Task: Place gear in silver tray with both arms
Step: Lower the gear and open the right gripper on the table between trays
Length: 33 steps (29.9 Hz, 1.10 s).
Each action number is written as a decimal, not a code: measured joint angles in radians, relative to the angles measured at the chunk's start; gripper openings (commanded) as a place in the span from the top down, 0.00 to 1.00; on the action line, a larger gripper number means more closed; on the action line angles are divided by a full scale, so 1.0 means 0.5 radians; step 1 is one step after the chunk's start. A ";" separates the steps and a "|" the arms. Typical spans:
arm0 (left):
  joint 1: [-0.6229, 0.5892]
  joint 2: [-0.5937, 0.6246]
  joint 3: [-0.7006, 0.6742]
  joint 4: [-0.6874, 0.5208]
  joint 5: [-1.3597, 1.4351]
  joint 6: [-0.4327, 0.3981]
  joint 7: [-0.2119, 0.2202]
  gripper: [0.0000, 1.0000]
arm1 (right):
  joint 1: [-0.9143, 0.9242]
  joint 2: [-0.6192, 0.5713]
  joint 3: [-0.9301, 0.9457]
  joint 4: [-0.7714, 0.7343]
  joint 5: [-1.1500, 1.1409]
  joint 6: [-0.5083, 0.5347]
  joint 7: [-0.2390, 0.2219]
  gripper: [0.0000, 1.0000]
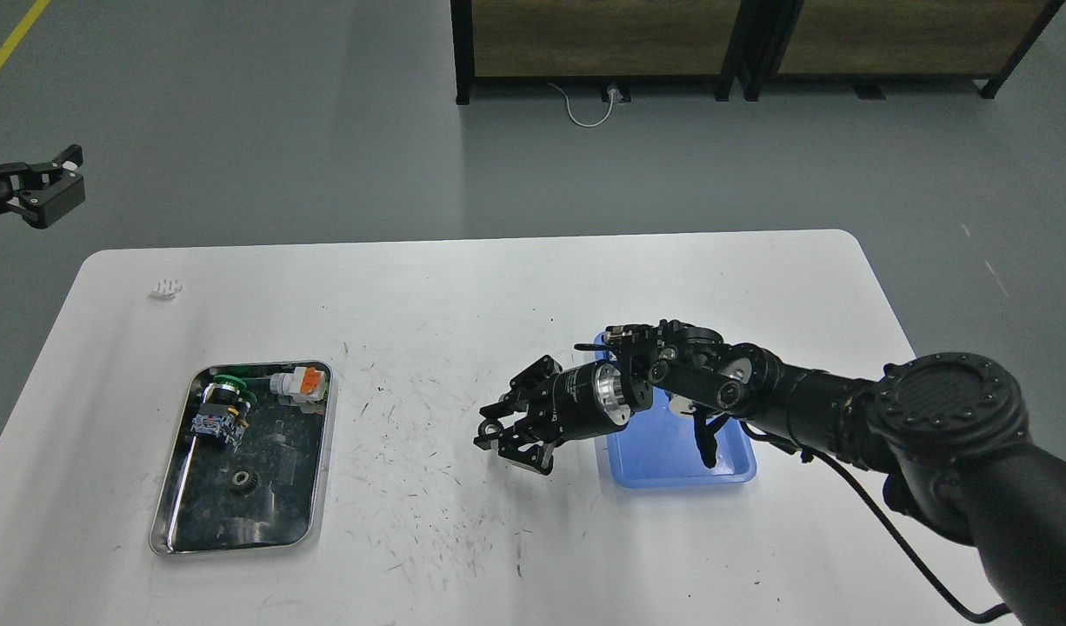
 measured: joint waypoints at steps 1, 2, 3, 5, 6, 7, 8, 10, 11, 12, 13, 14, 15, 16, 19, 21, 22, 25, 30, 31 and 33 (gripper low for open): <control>0.000 0.000 -0.001 0.000 0.000 0.002 0.000 0.02 | -0.001 0.000 -0.001 0.001 0.000 0.000 0.000 0.63; -0.001 0.000 -0.003 0.000 0.000 0.004 0.000 0.02 | -0.005 0.000 -0.001 0.001 0.000 0.000 0.000 0.63; -0.001 0.001 -0.005 0.000 0.000 0.007 0.000 0.02 | -0.011 0.000 0.002 0.002 -0.001 0.000 -0.001 0.63; -0.001 0.007 -0.005 0.000 0.000 0.008 -0.001 0.02 | -0.024 0.000 0.013 0.002 0.000 0.000 -0.001 0.63; -0.001 0.014 -0.005 0.000 0.000 0.009 -0.002 0.02 | -0.029 0.000 0.017 0.002 0.002 0.000 0.001 0.63; 0.000 0.018 -0.006 -0.001 0.000 0.009 -0.002 0.02 | -0.034 0.000 0.020 0.002 0.005 0.000 0.005 0.63; 0.002 0.021 -0.006 -0.002 -0.001 0.009 -0.003 0.02 | -0.042 0.000 0.025 0.002 0.008 0.000 0.009 0.63; 0.004 0.023 -0.007 -0.003 -0.003 0.009 -0.003 0.02 | -0.057 0.000 0.041 0.001 0.014 0.000 0.012 0.63; 0.004 0.023 -0.008 -0.003 -0.004 0.009 -0.003 0.02 | -0.067 0.000 0.054 0.000 0.017 0.000 0.013 0.63; 0.004 0.024 -0.010 -0.003 -0.005 0.009 -0.003 0.02 | -0.078 0.000 0.064 -0.001 0.019 0.000 0.013 0.63; 0.004 0.024 -0.011 -0.003 -0.005 0.010 -0.003 0.02 | -0.091 0.000 0.073 -0.001 0.020 0.000 0.014 0.62; 0.004 0.024 -0.011 -0.003 -0.005 0.011 -0.003 0.02 | -0.103 0.000 0.078 0.000 0.020 0.000 0.014 0.62; 0.004 0.024 -0.012 -0.003 -0.005 0.011 -0.003 0.02 | -0.111 0.000 0.080 -0.001 0.020 0.000 0.014 0.61; 0.003 0.024 -0.012 -0.003 -0.005 0.012 -0.003 0.02 | -0.120 0.000 0.085 -0.001 0.021 0.000 0.014 0.61; 0.000 0.024 -0.012 -0.003 -0.004 0.012 -0.003 0.02 | -0.144 0.000 0.100 -0.003 0.021 0.000 0.012 0.60; -0.001 0.027 -0.015 -0.002 -0.004 0.012 -0.003 0.02 | -0.161 0.000 0.103 -0.013 0.019 0.000 0.007 0.59; -0.001 0.028 -0.016 -0.002 -0.003 0.012 -0.003 0.02 | -0.168 0.000 0.104 -0.020 0.018 0.000 0.005 0.59; -0.001 0.030 -0.021 0.000 -0.003 0.012 -0.005 0.02 | -0.182 0.000 0.105 -0.042 0.016 0.000 0.002 0.59; -0.002 0.032 -0.021 0.000 -0.003 0.012 -0.009 0.02 | -0.189 0.000 0.105 -0.061 0.015 0.000 -0.001 0.58; -0.002 0.033 -0.022 0.000 -0.003 0.012 -0.010 0.02 | -0.189 0.000 0.105 -0.061 0.015 0.000 -0.001 0.57; -0.002 0.035 -0.024 0.000 -0.003 0.012 -0.011 0.02 | -0.191 0.000 0.106 -0.062 0.014 0.000 -0.001 0.49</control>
